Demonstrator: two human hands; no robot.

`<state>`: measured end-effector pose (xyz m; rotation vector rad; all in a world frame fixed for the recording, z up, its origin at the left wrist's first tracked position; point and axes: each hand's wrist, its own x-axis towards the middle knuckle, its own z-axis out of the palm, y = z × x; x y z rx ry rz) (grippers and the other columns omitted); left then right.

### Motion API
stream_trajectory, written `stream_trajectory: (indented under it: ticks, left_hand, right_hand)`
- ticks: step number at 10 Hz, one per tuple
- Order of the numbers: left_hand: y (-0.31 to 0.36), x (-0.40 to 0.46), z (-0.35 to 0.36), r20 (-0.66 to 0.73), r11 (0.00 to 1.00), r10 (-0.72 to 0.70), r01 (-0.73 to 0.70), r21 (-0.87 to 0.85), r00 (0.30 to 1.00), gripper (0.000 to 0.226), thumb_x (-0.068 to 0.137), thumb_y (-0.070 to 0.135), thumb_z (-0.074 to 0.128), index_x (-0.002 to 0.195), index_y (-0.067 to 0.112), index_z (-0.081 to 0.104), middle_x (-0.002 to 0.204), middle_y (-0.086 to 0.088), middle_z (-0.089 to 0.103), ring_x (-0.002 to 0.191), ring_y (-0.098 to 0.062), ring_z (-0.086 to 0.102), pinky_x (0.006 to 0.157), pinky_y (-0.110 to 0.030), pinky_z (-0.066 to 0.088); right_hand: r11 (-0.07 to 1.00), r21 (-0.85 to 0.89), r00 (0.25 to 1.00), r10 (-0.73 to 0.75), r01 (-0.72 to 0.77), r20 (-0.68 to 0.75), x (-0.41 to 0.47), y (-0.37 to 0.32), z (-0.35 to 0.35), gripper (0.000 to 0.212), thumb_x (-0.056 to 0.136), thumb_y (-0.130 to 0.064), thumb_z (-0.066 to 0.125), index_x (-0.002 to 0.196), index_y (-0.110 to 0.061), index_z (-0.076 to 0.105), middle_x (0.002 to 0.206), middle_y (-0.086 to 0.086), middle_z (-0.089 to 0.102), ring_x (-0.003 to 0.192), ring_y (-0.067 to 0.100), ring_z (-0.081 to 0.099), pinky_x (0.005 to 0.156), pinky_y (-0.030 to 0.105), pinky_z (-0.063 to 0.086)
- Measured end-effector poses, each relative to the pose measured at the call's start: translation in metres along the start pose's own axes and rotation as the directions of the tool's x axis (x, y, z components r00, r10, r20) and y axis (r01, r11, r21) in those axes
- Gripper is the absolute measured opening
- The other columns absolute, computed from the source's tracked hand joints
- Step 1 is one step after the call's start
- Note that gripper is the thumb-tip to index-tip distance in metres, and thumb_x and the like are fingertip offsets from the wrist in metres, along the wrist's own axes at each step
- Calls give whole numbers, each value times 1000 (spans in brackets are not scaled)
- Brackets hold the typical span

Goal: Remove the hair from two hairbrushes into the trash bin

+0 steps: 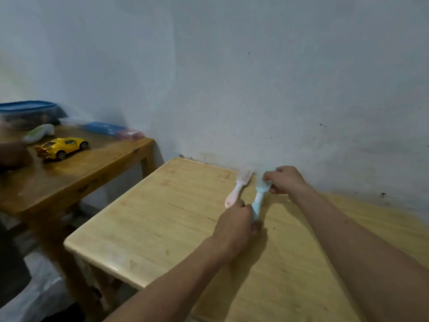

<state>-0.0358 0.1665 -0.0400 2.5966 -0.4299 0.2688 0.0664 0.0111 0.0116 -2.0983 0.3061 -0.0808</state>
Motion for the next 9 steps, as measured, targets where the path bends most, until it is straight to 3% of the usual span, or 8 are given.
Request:
stream_trajectory:
  ticks: [2, 3, 4, 5, 6, 7, 8, 9]
  left_hand:
    - [5, 21, 19, -15, 1000, -1, 2, 22, 1000, 34, 96, 33, 56, 117, 7, 61, 112, -11, 57, 94, -29, 59, 76, -40, 50]
    - [4, 29, 23, -55, 1000, -7, 8, 27, 998, 32, 97, 32, 55, 114, 7, 62, 111, -11, 56, 88, -27, 59, 70, -36, 48]
    - [3, 37, 26, -57, 999, -19, 21, 26, 998, 33, 97, 35, 54, 114, 8, 62, 112, -10, 56, 88, -26, 60, 70, -36, 49]
    - [2, 42, 25, -38, 999, -31, 31, 13, 999, 32, 98, 34, 53, 117, 8, 62, 114, -10, 56, 91, -25, 60, 70, -33, 47]
    - [4, 45, 24, -40, 999, -37, 38, 11, 999, 33, 100, 34, 52, 118, 8, 61, 116, -10, 56, 92, -25, 60, 71, -32, 48]
    - [4, 48, 25, -22, 999, -46, 47, 19, 999, 36, 100, 36, 51, 120, 7, 60, 117, -10, 56, 93, -25, 61, 74, -35, 51]
    - [6, 46, 23, -35, 999, -44, 44, 0, 998, 44, 97, 46, 52, 122, 10, 57, 119, -9, 55, 95, -24, 60, 74, -34, 51]
    - [9, 37, 20, -101, 1000, 23, -23, -4, 995, 55, 95, 55, 49, 132, 15, 49, 123, -8, 54, 96, -24, 60, 72, -34, 51]
  right_hand:
    - [997, -24, 998, 68, -68, -4, 28, 18, 8, 27, 83, -18, 74, 99, 3, 69, 91, 21, 77, 66, 31, 72, 70, 42, 63]
    - [997, -4, 997, 78, -78, -16, 39, 22, 13, 40, 85, -14, 73, 116, 10, 67, 99, 25, 75, 76, 35, 73, 76, 45, 62]
    - [997, -43, 998, 58, -60, -38, 46, 21, 16, 42, 88, -17, 72, 121, 9, 66, 106, 25, 75, 90, 38, 75, 85, 45, 60]
    - [996, -71, 998, 42, -45, -40, 53, 23, 17, 48, 93, -21, 71, 133, 4, 62, 114, 23, 75, 91, 34, 75, 76, 37, 59]
    - [996, -84, 1000, 22, -23, -13, 59, 29, 17, 61, 95, -28, 72, 146, -1, 54, 130, 20, 70, 97, 33, 76, 83, 35, 60]
    - [996, -91, 1000, 4, -3, 8, 59, 32, 14, 61, 97, -34, 69, 148, -4, 53, 136, 16, 69, 94, 31, 76, 97, 40, 58]
    - [996, -88, 1000, 13, -11, 14, 57, 33, 11, 62, 98, -36, 66, 150, -6, 52, 128, 16, 72, 76, 24, 69, 84, 36, 57]
    - [996, -85, 1000, 13, -13, 2, 52, 33, 4, 64, 97, -38, 66, 151, -7, 50, 122, 13, 69, 79, 24, 68, 83, 37, 58]
